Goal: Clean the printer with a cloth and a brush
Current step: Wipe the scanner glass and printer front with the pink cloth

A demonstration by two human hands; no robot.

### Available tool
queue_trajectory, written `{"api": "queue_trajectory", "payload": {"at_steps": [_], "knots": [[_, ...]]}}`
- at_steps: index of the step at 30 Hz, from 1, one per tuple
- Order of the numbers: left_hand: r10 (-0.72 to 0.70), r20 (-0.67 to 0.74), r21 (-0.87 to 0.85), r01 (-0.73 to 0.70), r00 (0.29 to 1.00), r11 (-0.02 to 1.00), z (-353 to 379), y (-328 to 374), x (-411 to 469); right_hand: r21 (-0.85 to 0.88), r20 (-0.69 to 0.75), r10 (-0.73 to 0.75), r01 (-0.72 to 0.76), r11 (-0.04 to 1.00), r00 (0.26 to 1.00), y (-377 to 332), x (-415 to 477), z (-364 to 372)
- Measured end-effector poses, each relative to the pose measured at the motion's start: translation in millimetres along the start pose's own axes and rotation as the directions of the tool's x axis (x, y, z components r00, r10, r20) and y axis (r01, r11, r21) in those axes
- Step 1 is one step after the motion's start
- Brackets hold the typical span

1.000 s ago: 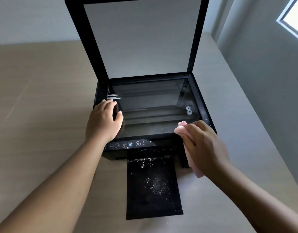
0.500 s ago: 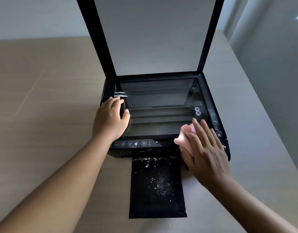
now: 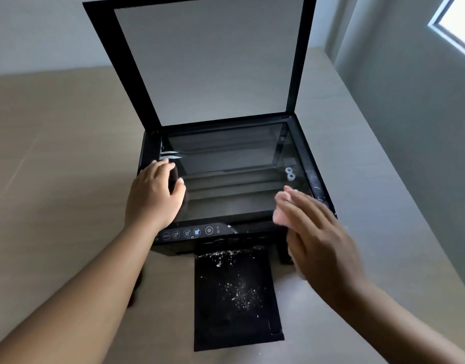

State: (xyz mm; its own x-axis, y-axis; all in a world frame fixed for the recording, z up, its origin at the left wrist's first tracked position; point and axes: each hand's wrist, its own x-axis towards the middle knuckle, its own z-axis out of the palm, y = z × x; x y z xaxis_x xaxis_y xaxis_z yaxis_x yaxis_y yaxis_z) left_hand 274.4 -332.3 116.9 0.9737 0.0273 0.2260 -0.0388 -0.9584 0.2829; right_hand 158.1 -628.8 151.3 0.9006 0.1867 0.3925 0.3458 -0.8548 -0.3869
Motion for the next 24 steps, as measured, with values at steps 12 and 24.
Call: {"api": "queue_trajectory", "payload": {"at_steps": [12,24], "knots": [[-0.004,-0.006,0.009,0.004,1.0,1.0,2,-1,1,-0.132,0.196,0.121,-0.096,0.987,0.973,58,12,16],[-0.005,-0.011,-0.01,0.004,1.0,1.0,3,-2,1,-0.126,0.213,0.193,-0.169,0.977,0.958,56,47,31]]}}
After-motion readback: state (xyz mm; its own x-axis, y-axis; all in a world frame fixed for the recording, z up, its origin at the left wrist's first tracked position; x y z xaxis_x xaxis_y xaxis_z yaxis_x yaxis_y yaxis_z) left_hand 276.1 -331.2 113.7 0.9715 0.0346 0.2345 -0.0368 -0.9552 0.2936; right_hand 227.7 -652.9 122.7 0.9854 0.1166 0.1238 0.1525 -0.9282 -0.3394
